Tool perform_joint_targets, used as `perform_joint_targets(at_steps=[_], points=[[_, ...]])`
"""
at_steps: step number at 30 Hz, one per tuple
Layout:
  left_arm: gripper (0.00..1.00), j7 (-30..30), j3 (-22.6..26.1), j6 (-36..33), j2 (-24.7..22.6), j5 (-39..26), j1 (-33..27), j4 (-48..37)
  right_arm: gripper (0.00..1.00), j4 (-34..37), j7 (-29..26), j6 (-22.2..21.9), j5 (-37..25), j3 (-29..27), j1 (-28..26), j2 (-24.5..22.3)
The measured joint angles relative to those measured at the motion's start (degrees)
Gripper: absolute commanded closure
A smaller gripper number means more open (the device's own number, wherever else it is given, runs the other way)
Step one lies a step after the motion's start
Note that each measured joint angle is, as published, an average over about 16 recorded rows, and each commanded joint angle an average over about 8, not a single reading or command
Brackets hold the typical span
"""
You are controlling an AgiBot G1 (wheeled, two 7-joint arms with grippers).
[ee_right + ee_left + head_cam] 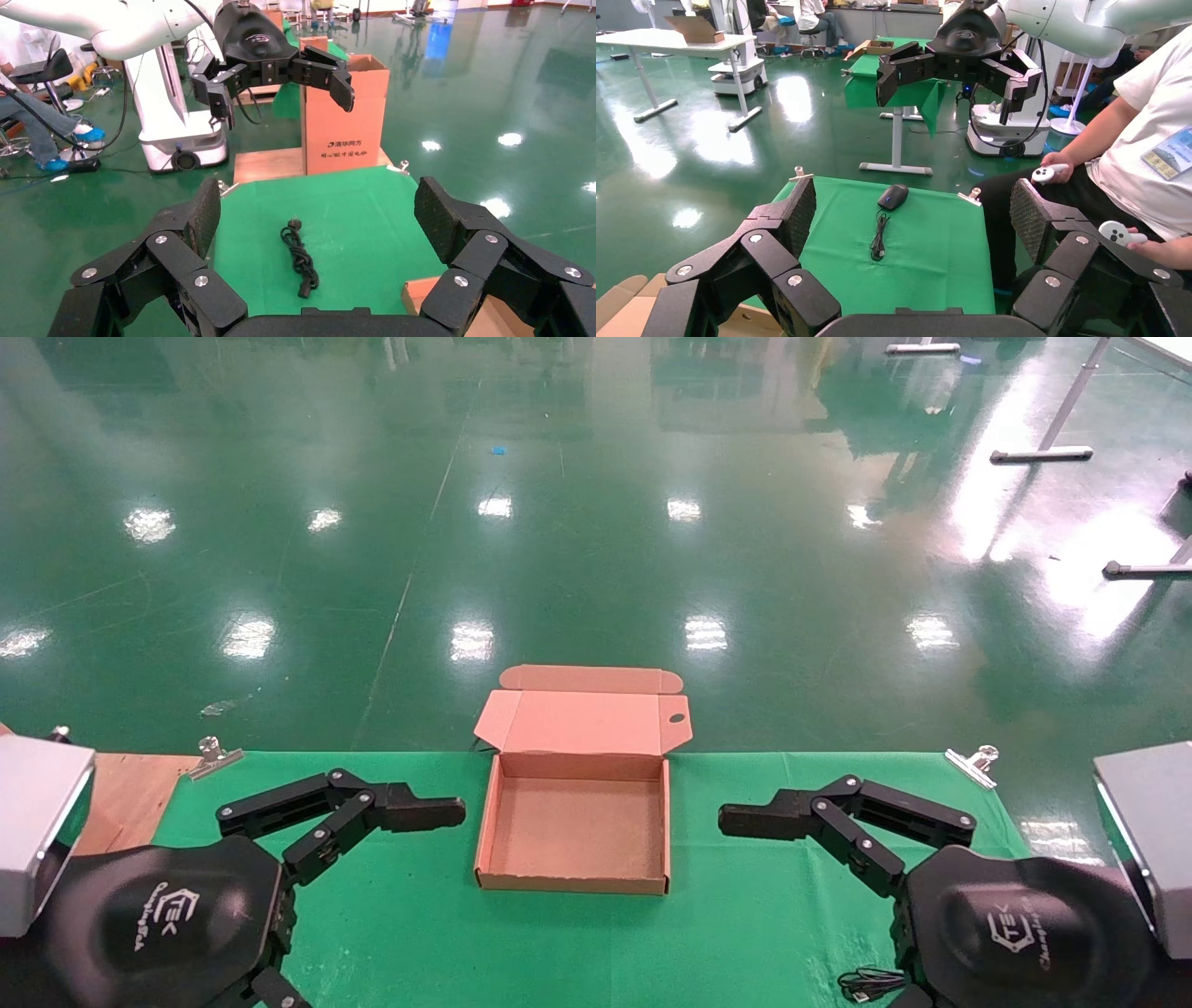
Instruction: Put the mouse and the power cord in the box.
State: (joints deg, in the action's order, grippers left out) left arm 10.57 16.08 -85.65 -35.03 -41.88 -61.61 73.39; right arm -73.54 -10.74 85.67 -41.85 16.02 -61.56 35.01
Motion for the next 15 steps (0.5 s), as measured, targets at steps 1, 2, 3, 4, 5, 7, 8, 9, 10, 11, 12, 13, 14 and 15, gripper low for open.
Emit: perform_joint_targets(at_steps=[1, 2, 3, 4, 5, 7, 8, 9, 10, 11, 12, 13, 14, 15], points=[[0.00, 0.00, 0.00, 0.00, 0.00, 0.00, 0.00, 0.00, 0.00, 0.00, 0.00, 0.00, 0.00, 0.00, 0.00, 0.00], [0.00, 0.00, 0.00, 0.00, 0.00, 0.00, 0.00, 0.00, 0.00, 0.00, 0.00, 0.00, 0.00, 0.00, 0.00, 0.00], [0.00, 0.00, 0.00, 0.00, 0.00, 0.00, 0.00, 0.00, 0.00, 0.00, 0.00, 0.00, 0.00, 0.00, 0.00, 0.00], [0.00, 0.00, 0.00, 0.00, 0.00, 0.00, 0.00, 0.00, 0.00, 0.00, 0.00, 0.00, 0.00, 0.00, 0.00, 0.00], [0.00, 0.00, 0.00, 0.00, 0.00, 0.00, 0.00, 0.00, 0.00, 0.00, 0.00, 0.00, 0.00, 0.00, 0.00, 0.00], [0.00, 0.00, 0.00, 0.00, 0.00, 0.00, 0.00, 0.00, 0.00, 0.00, 0.00, 0.00, 0.00, 0.00, 0.00, 0.00], [0.00, 0.00, 0.00, 0.00, 0.00, 0.00, 0.00, 0.00, 0.00, 0.00, 0.00, 0.00, 0.00, 0.00, 0.00, 0.00], [0.00, 0.00, 0.00, 0.00, 0.00, 0.00, 0.00, 0.00, 0.00, 0.00, 0.00, 0.00, 0.00, 0.00, 0.00, 0.00], [0.00, 0.00, 0.00, 0.00, 0.00, 0.00, 0.00, 0.00, 0.00, 0.00, 0.00, 0.00, 0.00, 0.00, 0.00, 0.00], [0.00, 0.00, 0.00, 0.00, 0.00, 0.00, 0.00, 0.00, 0.00, 0.00, 0.00, 0.00, 0.00, 0.00, 0.00, 0.00], [0.00, 0.00, 0.00, 0.00, 0.00, 0.00, 0.00, 0.00, 0.00, 0.00, 0.00, 0.00, 0.00, 0.00, 0.00, 0.00], [0.00, 0.00, 0.00, 0.00, 0.00, 0.00, 0.00, 0.00, 0.00, 0.00, 0.00, 0.00, 0.00, 0.00, 0.00, 0.00], [0.00, 0.00, 0.00, 0.00, 0.00, 0.00, 0.00, 0.00, 0.00, 0.00, 0.00, 0.00, 0.00, 0.00, 0.00, 0.00], [0.00, 0.00, 0.00, 0.00, 0.00, 0.00, 0.00, 0.00, 0.00, 0.00, 0.00, 0.00, 0.00, 0.00, 0.00, 0.00]])
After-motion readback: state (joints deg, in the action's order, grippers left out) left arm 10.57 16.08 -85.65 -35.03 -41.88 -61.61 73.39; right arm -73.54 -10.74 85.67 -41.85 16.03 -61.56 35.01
